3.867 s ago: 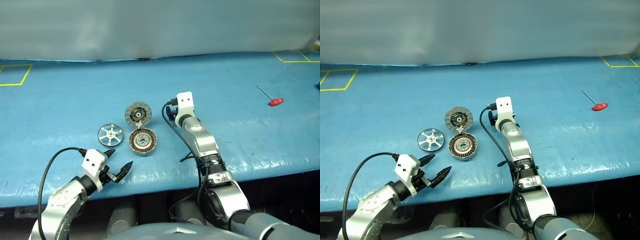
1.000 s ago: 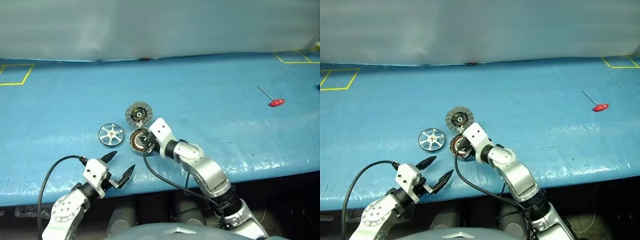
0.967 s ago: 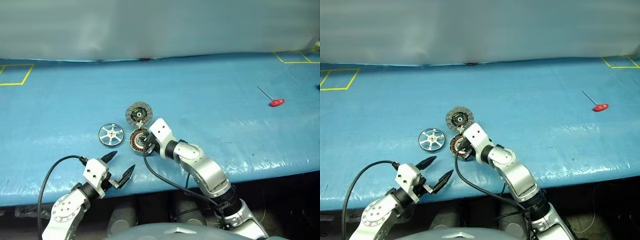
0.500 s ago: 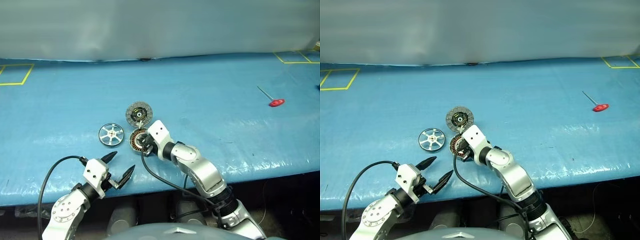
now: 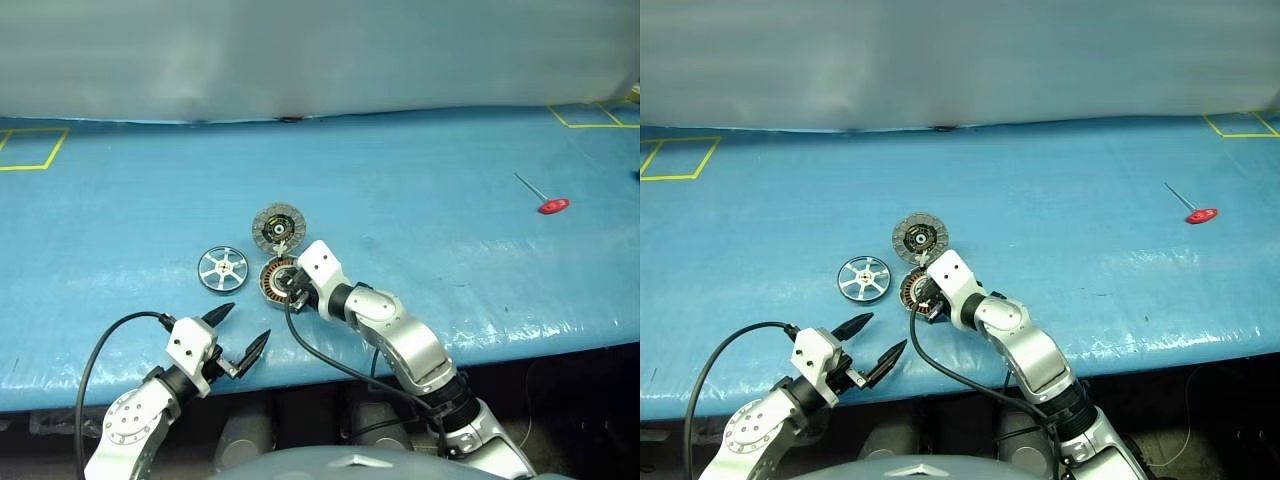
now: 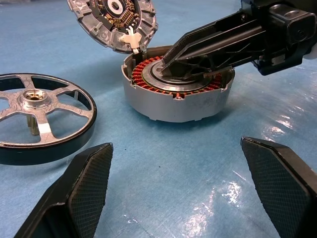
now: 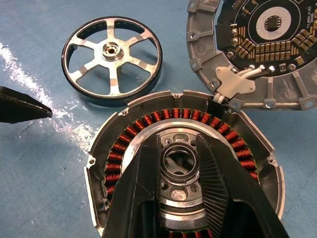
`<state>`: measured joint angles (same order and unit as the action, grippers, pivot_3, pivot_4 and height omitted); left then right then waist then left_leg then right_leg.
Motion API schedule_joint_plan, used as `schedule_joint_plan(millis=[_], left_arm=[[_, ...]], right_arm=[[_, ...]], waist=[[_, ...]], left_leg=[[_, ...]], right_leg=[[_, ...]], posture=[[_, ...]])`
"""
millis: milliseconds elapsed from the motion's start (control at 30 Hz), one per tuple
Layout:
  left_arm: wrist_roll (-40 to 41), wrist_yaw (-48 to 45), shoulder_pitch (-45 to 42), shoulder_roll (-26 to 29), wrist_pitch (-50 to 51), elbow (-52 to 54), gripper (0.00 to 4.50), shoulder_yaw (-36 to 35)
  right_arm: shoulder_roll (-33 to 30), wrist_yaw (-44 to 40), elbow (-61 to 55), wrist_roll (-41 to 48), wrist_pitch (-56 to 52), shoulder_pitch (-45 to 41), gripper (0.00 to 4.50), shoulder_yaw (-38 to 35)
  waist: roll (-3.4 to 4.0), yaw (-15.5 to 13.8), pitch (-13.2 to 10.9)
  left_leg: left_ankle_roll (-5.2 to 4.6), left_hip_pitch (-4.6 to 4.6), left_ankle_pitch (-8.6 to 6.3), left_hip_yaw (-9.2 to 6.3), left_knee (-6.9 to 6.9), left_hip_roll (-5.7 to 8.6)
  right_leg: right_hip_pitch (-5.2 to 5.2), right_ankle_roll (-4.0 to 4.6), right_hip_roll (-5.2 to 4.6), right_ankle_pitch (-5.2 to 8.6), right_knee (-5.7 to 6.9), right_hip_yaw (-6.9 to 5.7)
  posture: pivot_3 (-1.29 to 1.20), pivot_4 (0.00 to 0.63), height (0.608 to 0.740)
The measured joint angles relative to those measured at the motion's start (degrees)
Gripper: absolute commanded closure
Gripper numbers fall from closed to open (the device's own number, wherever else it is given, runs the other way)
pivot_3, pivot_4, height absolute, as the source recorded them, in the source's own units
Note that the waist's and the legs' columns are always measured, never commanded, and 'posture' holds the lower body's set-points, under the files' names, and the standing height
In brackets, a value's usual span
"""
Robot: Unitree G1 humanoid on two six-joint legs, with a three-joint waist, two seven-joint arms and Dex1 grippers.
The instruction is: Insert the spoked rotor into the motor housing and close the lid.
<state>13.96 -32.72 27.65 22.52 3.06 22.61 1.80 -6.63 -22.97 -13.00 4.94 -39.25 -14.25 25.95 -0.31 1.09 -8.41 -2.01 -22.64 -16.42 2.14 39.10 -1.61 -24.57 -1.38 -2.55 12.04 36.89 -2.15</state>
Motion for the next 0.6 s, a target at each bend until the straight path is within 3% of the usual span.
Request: schedule_joint_plan(millis=[300,400,533,600], left_arm=[[0.13,-0.03,0.44,-0.04,0.01,0.0,0.0,0.02],[0.16,-0.13,0.4,-0.03,0.02,0.0,0.0,0.02],[0.18,-0.4,0.16,-0.02,0.03,0.0,0.0,0.01],[0.18,-0.51,0.14,-0.02,0.03,0.0,0.0,0.01]], right_arm=[[2.57,0.63,-7.41,3.72,-4.89,-1.09,2.51,-4.29],[3.52,1.45,-11.75,5.75,-7.9,-2.57,3.09,-6.48],[2.07,2.24,-14.8,6.49,-12.21,-3.06,4.3,-6.26],[1.01,2.51,-15.22,6.46,-13.91,-3.1,4.48,-5.5]], waist=[[0.01,-0.06,-0.01],[0.01,-0.09,0.0],[0.0,-0.15,0.0],[0.0,-0.13,0.0]], left_leg=[[0.0,-0.01,0.0,0.0,0.0,-0.01],[0.0,-0.01,0.0,-0.02,0.0,-0.01],[0.0,-0.01,0.0,-0.02,0.0,0.01],[0.0,-0.02,0.0,-0.02,0.0,0.01]], right_leg=[[-0.02,0.0,0.0,0.0,0.01,0.0],[-0.01,0.0,0.0,0.0,0.01,-0.01],[-0.01,0.05,-0.03,-0.03,0.0,-0.02],[-0.01,0.07,-0.03,-0.04,0.0,-0.01]], posture=[[0.0,0.15,0.74],[0.0,0.15,0.74],[0.0,0.15,0.74],[0.0,0.15,0.74]])
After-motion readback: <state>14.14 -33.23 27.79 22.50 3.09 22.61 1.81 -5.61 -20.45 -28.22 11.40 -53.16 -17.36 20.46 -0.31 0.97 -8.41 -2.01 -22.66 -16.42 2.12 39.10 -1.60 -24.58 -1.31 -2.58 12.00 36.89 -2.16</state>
